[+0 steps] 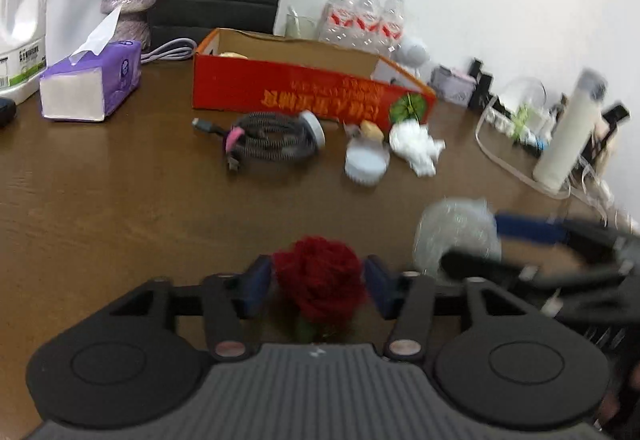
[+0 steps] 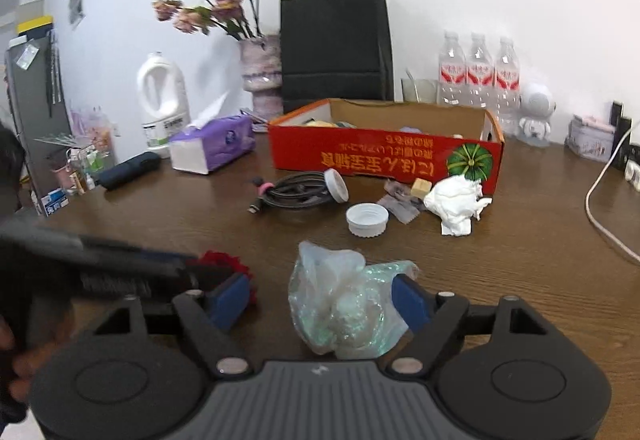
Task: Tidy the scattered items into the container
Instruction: 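Carry the rose and plastic bag into the cardboard box and open both tools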
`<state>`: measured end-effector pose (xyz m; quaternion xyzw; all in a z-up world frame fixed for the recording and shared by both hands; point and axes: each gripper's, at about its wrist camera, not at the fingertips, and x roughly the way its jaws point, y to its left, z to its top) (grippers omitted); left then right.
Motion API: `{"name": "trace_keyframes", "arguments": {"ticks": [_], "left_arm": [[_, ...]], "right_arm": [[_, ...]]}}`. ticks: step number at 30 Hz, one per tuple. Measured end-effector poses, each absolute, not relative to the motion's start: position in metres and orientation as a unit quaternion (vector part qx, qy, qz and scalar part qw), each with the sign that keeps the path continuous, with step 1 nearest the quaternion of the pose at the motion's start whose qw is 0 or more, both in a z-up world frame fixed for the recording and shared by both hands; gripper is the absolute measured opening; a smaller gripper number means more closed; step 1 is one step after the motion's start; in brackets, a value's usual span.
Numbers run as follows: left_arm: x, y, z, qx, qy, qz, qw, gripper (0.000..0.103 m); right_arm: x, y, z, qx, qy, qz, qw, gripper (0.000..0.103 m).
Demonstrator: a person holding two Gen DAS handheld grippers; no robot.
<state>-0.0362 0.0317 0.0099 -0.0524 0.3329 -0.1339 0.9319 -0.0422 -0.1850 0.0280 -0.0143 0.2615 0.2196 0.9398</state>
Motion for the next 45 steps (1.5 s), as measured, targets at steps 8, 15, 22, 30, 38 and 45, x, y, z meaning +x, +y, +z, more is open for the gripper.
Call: {"name": "trace_keyframes", "arguments": {"ticks": [8, 15, 22, 30, 38, 45], "left_arm": [[-0.027, 0.025, 0.000, -0.027, 0.332, -0.154, 0.930, 0.060], [-0.025, 0.027, 0.008, -0.036, 0.338, -0.144, 0.929, 0.036], [0.034, 0.029, 0.087, -0.038, 0.236, -0.184, 0.953, 0.036], [0.244, 0.003, 0.164, 0.021, 0.234, -0.197, 0.952, 0.037], [0.395, -0.024, 0.100, 0.008, 0.386, -0.162, 0.908, 0.037], [0.435, -0.024, 0.052, 0.011, 0.445, -0.149, 0.883, 0.040]], "right_arm": [[-0.026, -0.198, 0.026, 0.033, 0.279, 0.179, 0.943, 0.071], [0.003, -0.187, 0.018, 0.052, 0.312, 0.176, 0.932, 0.039], [0.035, -0.202, 0.083, 0.038, 0.239, 0.155, 0.958, 0.038], [0.218, -0.229, 0.179, -0.013, 0.243, 0.116, 0.963, 0.039], [0.385, -0.216, 0.138, -0.024, 0.433, 0.114, 0.894, 0.039], [0.437, -0.188, 0.069, -0.081, 0.533, 0.096, 0.837, 0.040]]}}
